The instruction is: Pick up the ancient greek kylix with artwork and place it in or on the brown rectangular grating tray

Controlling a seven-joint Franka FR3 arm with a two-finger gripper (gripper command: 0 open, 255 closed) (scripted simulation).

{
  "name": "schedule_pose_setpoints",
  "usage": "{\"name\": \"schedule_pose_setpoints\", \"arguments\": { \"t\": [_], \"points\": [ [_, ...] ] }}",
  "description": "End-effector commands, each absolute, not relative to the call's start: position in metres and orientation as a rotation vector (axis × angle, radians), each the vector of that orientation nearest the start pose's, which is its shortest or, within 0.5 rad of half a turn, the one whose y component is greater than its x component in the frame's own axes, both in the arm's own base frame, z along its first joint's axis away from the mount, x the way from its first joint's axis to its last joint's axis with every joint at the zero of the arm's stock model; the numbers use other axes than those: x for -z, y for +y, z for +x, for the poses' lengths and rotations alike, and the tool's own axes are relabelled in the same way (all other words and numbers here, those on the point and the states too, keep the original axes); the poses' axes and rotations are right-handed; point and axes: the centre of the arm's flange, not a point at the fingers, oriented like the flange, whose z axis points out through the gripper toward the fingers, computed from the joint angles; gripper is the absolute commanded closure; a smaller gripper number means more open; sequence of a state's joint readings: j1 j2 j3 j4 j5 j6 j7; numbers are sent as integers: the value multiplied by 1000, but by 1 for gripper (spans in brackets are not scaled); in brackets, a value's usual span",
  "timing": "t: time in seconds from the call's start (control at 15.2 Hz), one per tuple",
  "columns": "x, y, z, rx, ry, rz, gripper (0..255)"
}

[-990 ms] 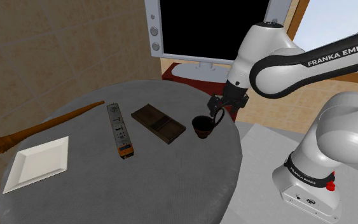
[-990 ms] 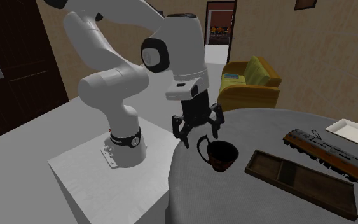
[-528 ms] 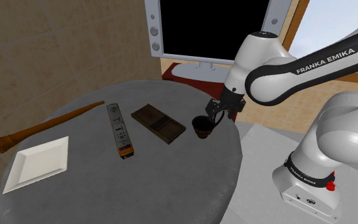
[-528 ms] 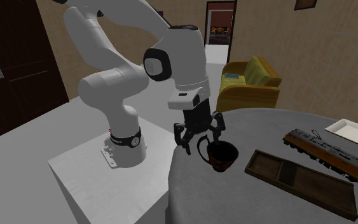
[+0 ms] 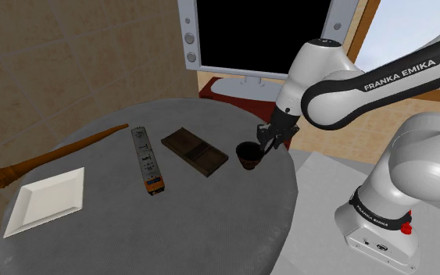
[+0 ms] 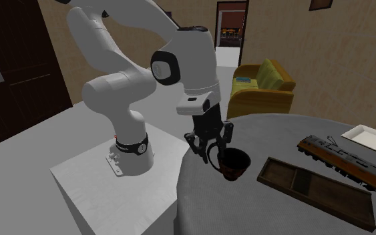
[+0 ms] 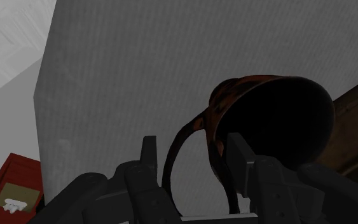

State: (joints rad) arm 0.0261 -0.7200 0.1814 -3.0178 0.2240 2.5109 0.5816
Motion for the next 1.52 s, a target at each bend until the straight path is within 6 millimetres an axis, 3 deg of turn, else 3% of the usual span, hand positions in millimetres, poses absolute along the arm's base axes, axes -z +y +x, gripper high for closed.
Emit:
{"name": "schedule_pose_setpoints", "arguments": {
  "t": [0.0, 0.33, 1.45],
  "points": [
    [-343, 49, 300, 282, 854, -2899, 255],
    [-343, 49, 300, 282, 854, -2899, 255],
    [-432, 49, 300, 282, 854, -2899, 255]
  ]
}}
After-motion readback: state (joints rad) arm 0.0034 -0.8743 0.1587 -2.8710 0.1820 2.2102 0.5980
